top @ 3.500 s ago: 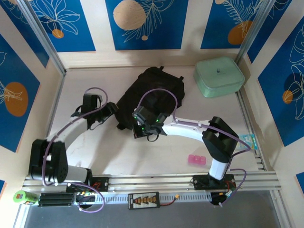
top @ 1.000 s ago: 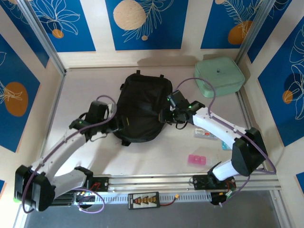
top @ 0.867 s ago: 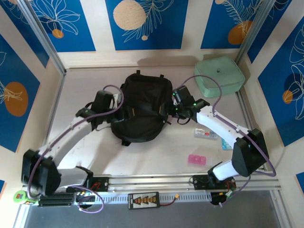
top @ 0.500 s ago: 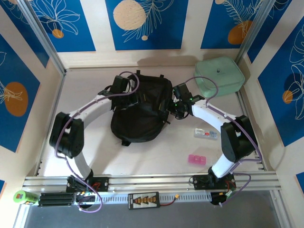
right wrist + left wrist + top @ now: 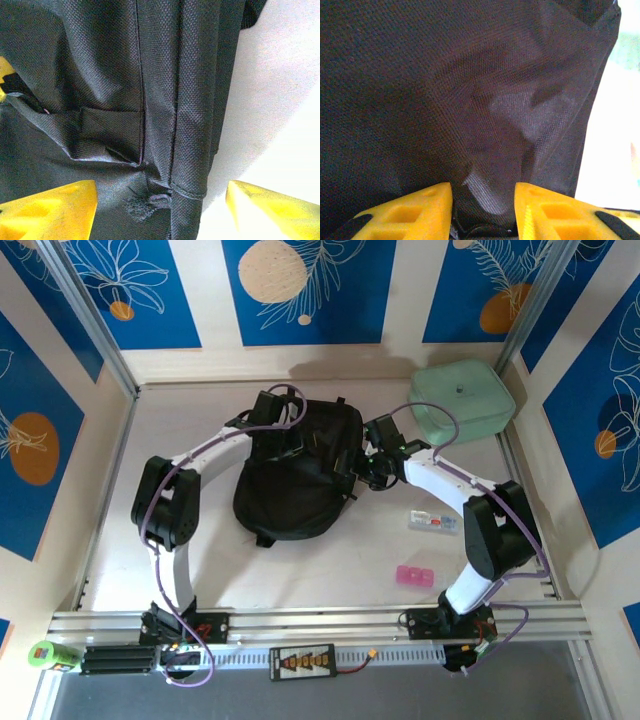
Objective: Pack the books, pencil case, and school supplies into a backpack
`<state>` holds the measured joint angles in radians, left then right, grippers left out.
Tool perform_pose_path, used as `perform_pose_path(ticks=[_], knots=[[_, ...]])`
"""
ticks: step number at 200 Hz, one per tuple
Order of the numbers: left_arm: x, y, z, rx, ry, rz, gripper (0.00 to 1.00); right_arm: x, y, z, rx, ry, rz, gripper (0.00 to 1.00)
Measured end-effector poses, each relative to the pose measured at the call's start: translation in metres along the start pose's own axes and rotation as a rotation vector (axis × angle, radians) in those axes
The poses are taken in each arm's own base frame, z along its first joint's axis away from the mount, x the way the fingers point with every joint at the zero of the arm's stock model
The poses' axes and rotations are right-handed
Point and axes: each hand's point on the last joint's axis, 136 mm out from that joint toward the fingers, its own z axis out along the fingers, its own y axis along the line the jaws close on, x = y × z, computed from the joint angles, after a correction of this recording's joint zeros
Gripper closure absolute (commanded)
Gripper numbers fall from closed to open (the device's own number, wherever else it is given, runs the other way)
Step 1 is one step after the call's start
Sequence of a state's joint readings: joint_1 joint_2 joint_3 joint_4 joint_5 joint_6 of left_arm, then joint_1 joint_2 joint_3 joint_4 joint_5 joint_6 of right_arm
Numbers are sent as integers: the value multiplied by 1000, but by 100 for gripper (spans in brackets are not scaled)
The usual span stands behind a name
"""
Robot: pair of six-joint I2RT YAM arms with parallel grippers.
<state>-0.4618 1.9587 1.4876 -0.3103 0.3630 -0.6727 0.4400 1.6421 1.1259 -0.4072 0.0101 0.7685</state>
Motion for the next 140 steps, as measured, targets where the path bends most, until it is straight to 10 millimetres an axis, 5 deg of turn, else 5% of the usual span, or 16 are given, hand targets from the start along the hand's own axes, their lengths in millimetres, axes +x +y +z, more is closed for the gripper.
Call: perform_pose_path(ticks=[36,94,140], knots=[[5,-2,1,8,20,1,72,1,0,1,-6,7,2,32],[12,14,1,-85,29,46,57,2,0,4,-6,16,4,32],[14,16,-1,-115,37,83,68,4,1,5,-6,20,2,32]])
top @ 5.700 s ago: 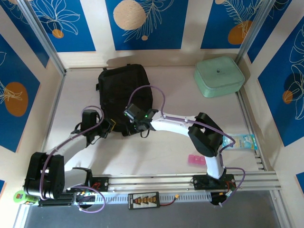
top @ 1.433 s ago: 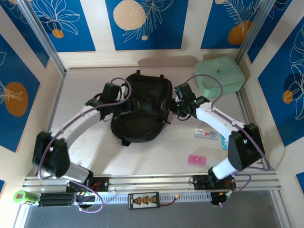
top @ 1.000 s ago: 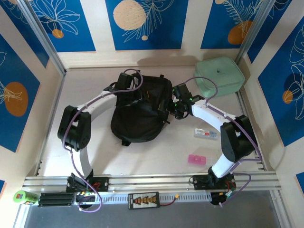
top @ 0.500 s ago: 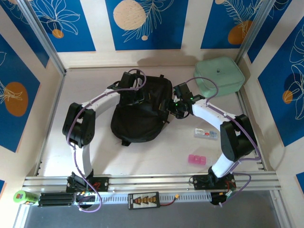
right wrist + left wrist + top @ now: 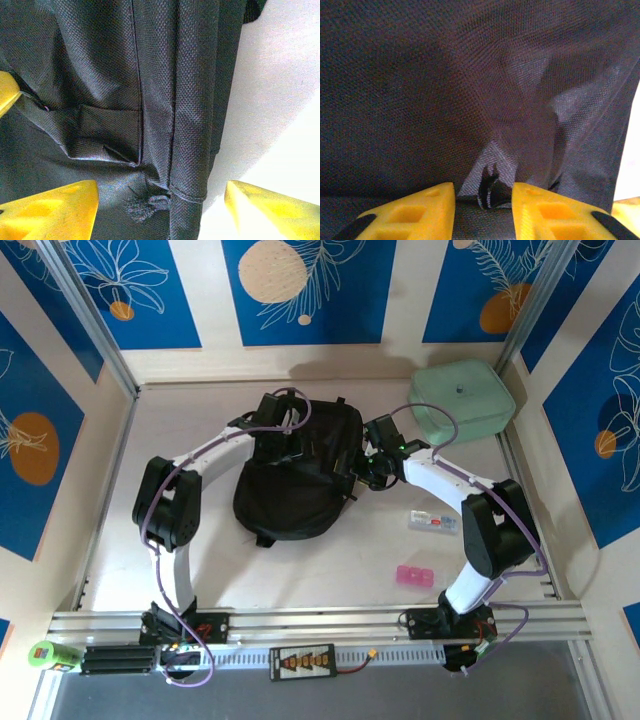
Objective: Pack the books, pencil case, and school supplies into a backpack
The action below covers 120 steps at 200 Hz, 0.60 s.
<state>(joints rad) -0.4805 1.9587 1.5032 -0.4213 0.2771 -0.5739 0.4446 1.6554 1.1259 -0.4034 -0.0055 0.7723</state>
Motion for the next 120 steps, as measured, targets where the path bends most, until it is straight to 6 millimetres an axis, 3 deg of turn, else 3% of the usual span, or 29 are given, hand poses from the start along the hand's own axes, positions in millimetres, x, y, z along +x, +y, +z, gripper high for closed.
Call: perform_pose_path(ticks=[62,85,120], knots=[[-3,-5,5,15,18,-5,71,3,1,3,1,10,-1,32],[-2,-8,6,20,27,-11,76,3,1,3,1,10,-1,32],[-2,-12,6,22,29,-7,100,3,1,3,1,10,3,33]])
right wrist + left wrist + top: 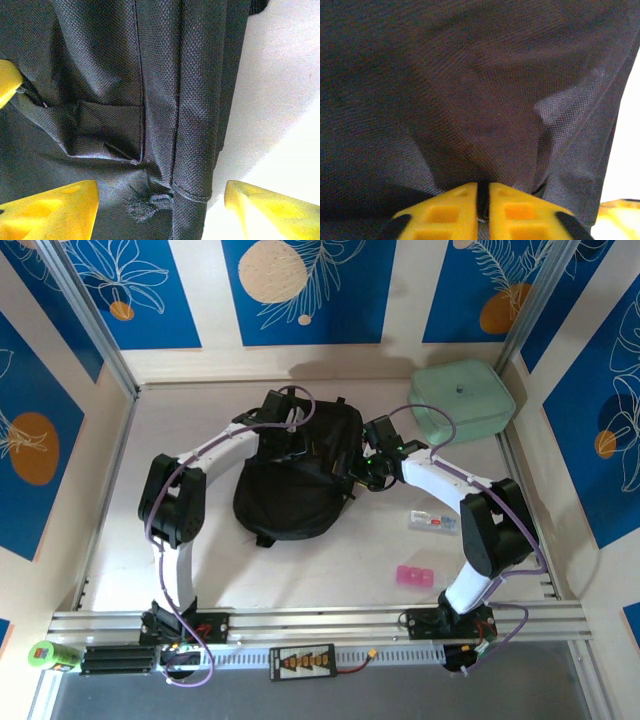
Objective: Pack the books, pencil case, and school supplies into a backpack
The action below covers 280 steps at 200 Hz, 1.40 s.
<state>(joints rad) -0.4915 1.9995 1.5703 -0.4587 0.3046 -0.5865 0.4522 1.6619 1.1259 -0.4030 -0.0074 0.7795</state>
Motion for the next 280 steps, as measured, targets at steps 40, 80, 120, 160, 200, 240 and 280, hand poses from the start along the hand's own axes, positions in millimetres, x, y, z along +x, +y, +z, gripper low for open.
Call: perform_pose_path(ticks=[40,80,120,160,200,240,280], knots=[[0,2,0,-20,-8,6,100,2,-3,4,27,-2,-7,36],[-5,7,-14,-89,-47,55,100,4,-16,22,160,9,-14,59],[-8,28,-31,-229,-78,129,100,2,-18,30,224,-7,-19,87],[-18,62,-44,-389,-102,185,100,-2,-22,28,249,-31,-16,93],[-37,110,-78,-489,-150,126,100,-4,-24,28,261,-39,-35,96],[-22,147,-92,-524,-135,59,100,-8,-19,28,246,-41,-116,97],[5,154,-107,-526,-130,42,100,-21,-9,37,219,-25,-245,94]])
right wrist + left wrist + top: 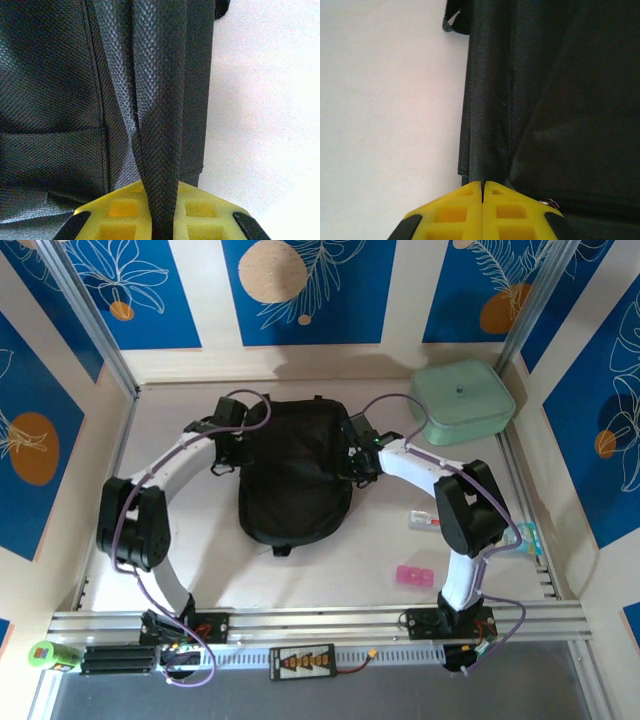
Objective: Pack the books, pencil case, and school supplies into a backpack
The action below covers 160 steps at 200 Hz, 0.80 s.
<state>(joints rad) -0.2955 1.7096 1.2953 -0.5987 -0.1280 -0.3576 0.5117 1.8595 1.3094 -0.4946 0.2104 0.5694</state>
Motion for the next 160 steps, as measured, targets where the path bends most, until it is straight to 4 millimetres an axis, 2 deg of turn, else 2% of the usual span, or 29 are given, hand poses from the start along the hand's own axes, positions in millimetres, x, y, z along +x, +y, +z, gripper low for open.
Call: perform_pose_path(ticks=[35,45,49,57,65,73,83,103,118,132,143,160], knots=[[35,13,-17,16,6,-43,100,-20,16,10,-52,-8,-110,90],[45,16,-19,24,10,-61,100,-25,23,12,-75,-3,-121,85],[50,17,-21,28,12,-65,96,-27,25,12,-85,-1,-121,83],[57,18,-23,37,14,-76,82,-32,31,10,-104,1,-121,78],[63,20,-26,43,15,-84,68,-37,36,7,-120,-6,-120,67],[68,21,-30,52,16,-98,58,-42,40,2,-132,-18,-111,52],[73,21,-35,70,17,-96,49,-50,45,-7,-143,-44,-96,40],[72,17,-52,114,-16,-107,40,-55,45,-31,-145,-83,-48,32],[72,12,-64,156,-51,-122,37,-46,42,-54,-150,-104,-12,31],[80,4,-70,211,-70,-137,35,-30,38,-74,-157,-109,19,31],[93,-7,-70,265,-63,-149,35,-14,38,-84,-162,-104,35,31],[121,-26,-59,334,-14,-162,35,12,36,-86,-161,-73,53,31]])
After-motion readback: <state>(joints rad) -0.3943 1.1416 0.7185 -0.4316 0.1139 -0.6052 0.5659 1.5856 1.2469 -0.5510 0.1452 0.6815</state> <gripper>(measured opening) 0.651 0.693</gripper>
